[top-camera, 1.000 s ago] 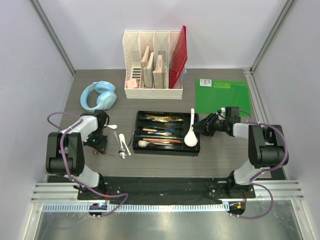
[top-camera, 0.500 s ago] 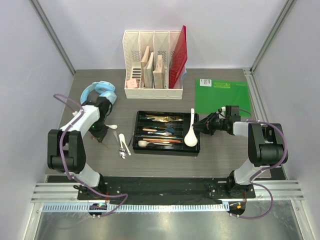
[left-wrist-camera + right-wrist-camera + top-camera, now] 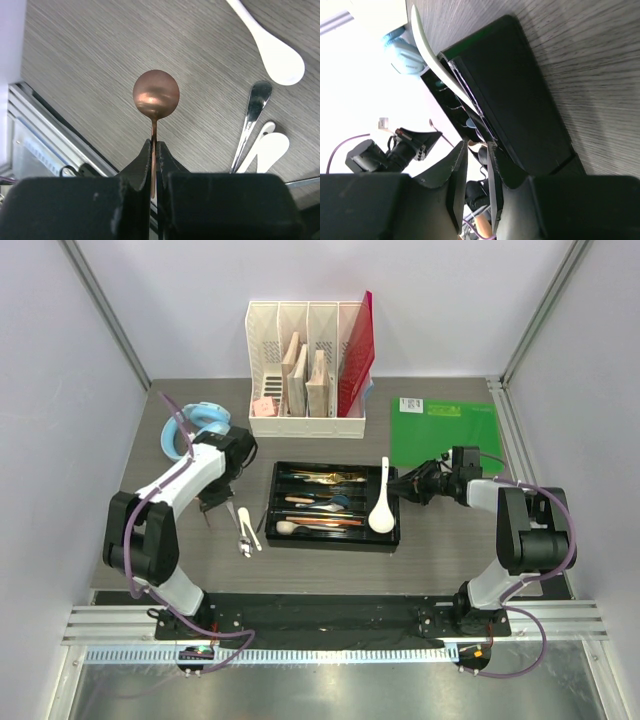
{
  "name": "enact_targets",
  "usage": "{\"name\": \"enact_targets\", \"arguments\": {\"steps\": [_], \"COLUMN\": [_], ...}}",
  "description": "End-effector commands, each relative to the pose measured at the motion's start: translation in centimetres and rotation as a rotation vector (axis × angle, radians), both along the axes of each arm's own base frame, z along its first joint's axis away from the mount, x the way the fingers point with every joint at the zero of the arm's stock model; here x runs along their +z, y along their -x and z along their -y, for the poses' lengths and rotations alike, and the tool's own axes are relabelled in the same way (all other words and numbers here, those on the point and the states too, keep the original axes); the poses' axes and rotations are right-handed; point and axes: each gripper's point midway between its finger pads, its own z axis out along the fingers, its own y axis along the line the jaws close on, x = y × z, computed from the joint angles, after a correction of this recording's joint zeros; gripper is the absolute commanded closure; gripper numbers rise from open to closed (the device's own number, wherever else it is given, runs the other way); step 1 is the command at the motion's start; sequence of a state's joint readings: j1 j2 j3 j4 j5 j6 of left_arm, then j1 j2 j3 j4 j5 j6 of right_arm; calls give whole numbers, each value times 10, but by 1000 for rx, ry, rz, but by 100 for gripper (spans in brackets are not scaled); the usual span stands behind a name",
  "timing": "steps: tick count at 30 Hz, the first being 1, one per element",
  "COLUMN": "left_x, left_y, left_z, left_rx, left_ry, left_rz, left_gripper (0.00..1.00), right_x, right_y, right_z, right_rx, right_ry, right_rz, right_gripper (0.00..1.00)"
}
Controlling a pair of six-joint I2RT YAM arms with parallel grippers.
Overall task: Sort the eating utensils into containers
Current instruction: Pick up the spoon from the center of the board.
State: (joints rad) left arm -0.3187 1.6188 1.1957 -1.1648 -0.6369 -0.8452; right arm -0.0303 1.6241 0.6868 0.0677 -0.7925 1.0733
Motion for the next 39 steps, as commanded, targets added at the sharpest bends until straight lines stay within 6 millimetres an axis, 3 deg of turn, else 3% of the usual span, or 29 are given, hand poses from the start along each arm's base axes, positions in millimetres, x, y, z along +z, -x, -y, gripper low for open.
{"name": "enact_targets", "arguments": {"steps": [1, 9, 14, 19, 23, 25, 28, 33, 39], "left_x": [31, 36, 40, 71, 94, 94, 81, 52, 20], "left_y": [-12, -14, -14, -34, -54, -66, -71, -76, -78], "left_z": [-6, -1, 8, 32, 92, 112, 140, 206, 253], "left_rx": [-112, -283, -351, -484, -769, -882, -1074, -1415, -1625], "left_ry": [-79, -160, -174, -196, -247, -314, -394, -491, -466], "left_rz": [31, -71, -72, 61, 162, 168, 90, 83, 68], "left_gripper": [100, 100, 100, 100, 100, 100, 100, 100, 100], "right_x": [-1, 13, 7, 11, 8, 8, 7, 4, 2], "right_y": [-9, -29, -24, -27, -24, -23, -22, -16, -12], "right_z": [10, 7, 10, 11, 11, 11, 11, 9, 9], "right_rx": [-73, -82, -120, -112, -115, -113, -112, -104, -98], "right_ry": [56, 57, 65, 73, 73, 72, 72, 66, 63], "right_rz": [-22, 4, -51, -36, -46, -49, -49, -62, -72], "right_gripper": [72, 72, 72, 72, 71, 72, 71, 72, 71]}}
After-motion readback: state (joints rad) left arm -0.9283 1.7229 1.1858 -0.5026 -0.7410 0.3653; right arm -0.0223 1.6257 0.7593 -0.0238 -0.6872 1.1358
